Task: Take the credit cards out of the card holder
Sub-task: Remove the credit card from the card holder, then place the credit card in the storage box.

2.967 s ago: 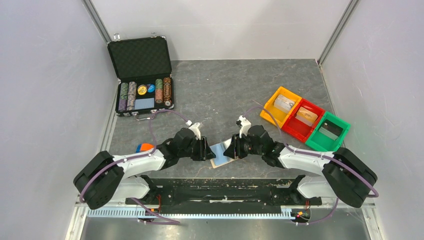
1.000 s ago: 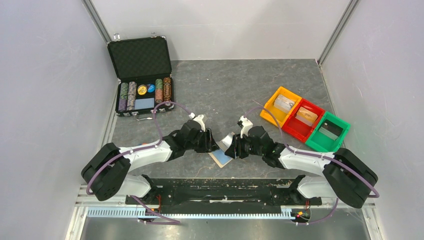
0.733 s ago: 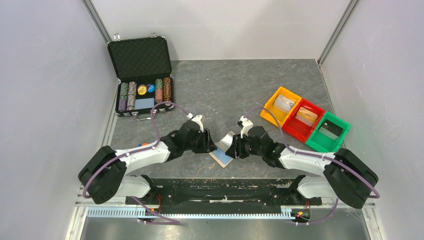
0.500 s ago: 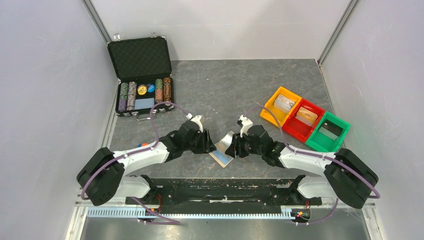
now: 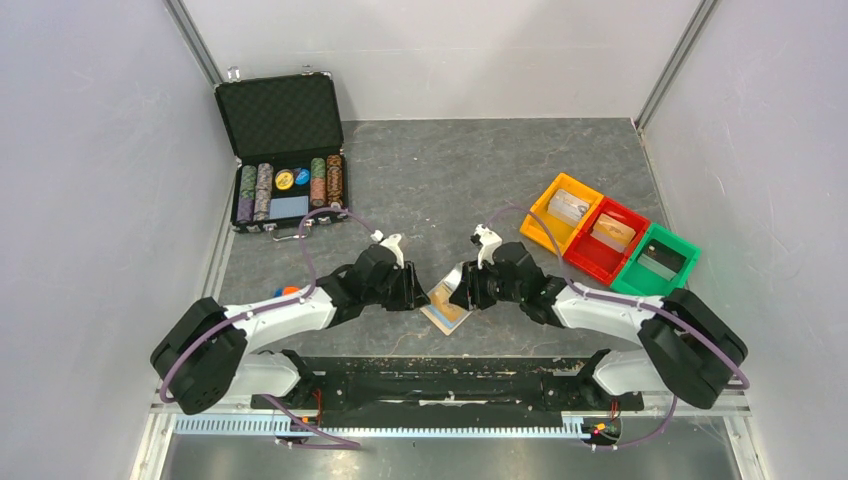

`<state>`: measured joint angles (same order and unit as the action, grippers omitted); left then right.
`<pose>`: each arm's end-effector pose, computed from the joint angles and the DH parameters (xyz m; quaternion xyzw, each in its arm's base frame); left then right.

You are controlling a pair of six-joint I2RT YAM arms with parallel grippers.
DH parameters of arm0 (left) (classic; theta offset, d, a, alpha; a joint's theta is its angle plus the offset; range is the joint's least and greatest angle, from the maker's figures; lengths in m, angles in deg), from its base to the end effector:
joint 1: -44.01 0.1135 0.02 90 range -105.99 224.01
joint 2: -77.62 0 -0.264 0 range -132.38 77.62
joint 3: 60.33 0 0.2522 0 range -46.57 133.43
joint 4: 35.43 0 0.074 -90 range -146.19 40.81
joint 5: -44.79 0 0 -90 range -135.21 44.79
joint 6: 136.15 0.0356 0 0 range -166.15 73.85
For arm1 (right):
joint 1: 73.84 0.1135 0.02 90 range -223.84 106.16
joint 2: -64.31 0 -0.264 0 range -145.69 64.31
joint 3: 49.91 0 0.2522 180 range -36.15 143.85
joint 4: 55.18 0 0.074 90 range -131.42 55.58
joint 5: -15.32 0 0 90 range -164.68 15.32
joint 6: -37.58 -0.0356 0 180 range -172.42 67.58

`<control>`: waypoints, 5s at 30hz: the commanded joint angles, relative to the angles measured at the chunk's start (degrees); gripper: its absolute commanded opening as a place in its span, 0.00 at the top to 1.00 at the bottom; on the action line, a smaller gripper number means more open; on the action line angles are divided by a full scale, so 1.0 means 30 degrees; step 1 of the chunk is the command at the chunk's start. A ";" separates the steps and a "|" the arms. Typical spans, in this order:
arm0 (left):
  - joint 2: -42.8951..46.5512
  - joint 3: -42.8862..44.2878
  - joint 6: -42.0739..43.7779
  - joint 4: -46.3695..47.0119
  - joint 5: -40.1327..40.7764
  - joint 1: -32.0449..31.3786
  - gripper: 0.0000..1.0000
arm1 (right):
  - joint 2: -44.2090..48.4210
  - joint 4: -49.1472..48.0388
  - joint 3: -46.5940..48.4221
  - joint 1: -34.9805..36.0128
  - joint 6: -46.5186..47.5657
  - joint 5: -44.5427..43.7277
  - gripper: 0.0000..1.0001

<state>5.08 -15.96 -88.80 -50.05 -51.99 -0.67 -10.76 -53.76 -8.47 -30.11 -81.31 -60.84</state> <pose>0.1701 -0.1741 0.1720 0.0399 0.9142 -0.3152 0.2517 0.1754 0.1796 0.1666 -0.1689 0.8662 0.3573 0.3058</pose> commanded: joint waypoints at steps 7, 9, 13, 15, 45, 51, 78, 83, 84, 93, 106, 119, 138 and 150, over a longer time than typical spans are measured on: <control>-0.0811 -0.1090 -0.0929 0.4673 -0.2170 0.0013 0.72 | -0.2286 -0.0254 0.1668 -0.1218 0.1764 0.1912 0.63; -0.1308 -0.0914 -0.0871 0.4688 -0.1970 0.0016 0.75 | -0.2645 -0.0269 0.1672 -0.1508 0.1885 0.1944 0.63; -0.2395 -0.0750 -0.0782 0.4797 -0.2063 0.0014 0.78 | -0.3451 -0.0276 0.1613 -0.2052 0.2012 0.2372 0.62; -0.2898 -0.0786 -0.0812 0.4756 -0.1952 0.0013 0.79 | -0.3599 -0.0322 0.1508 -0.2065 0.1986 0.2578 0.61; -0.4884 -0.0304 0.0640 0.2493 0.0200 0.0035 0.78 | -0.1039 -0.3948 -0.2036 -0.2625 -0.0963 0.4780 1.00; -0.5338 -0.0112 0.0858 0.2011 0.0491 0.0033 0.78 | -0.0633 -0.3509 -0.2338 -0.3473 -0.0735 0.5103 1.00; -0.6261 0.0515 0.0889 0.1554 0.0401 0.0031 0.77 | -0.0748 -0.4754 -0.2880 -0.5402 -0.2341 0.8055 0.98; -0.6152 0.0515 0.0945 0.1533 0.0302 0.0036 0.77 | -0.0601 -0.4451 -0.2863 -0.5447 -0.2590 0.7540 1.00; -0.6105 0.0513 0.0966 0.1497 0.0328 0.0056 0.77 | -0.0483 -0.4019 -0.2773 -0.5517 -0.2394 0.7203 1.00; -0.5968 0.0982 0.1078 0.0754 0.0384 0.0053 0.77 | 0.1702 -0.0672 -0.1354 -0.6327 -0.1096 0.5013 1.00; -0.3409 0.5493 0.0475 -0.2406 -0.0521 0.0042 0.61 | 0.3446 0.3270 0.2097 -0.6817 0.1526 0.3765 1.00; 0.1622 0.6655 0.3502 -0.4451 -0.1961 0.1473 0.27 | 0.3721 0.3056 0.2285 -0.6923 0.2480 0.8236 1.00; 0.0255 0.8391 0.6228 -0.6947 -0.8294 0.1975 0.19 | 0.3857 -0.4885 -0.0906 -0.6271 -0.1980 1.4248 1.00; 0.0137 0.6094 0.3650 -0.2999 -1.1652 0.1975 0.32 | 0.4461 -0.4852 -0.1050 -0.6050 -0.1894 1.4398 1.00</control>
<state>5.87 3.34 -74.62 -64.76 -80.41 5.21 1.07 -65.01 -11.22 -48.60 -86.97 -18.91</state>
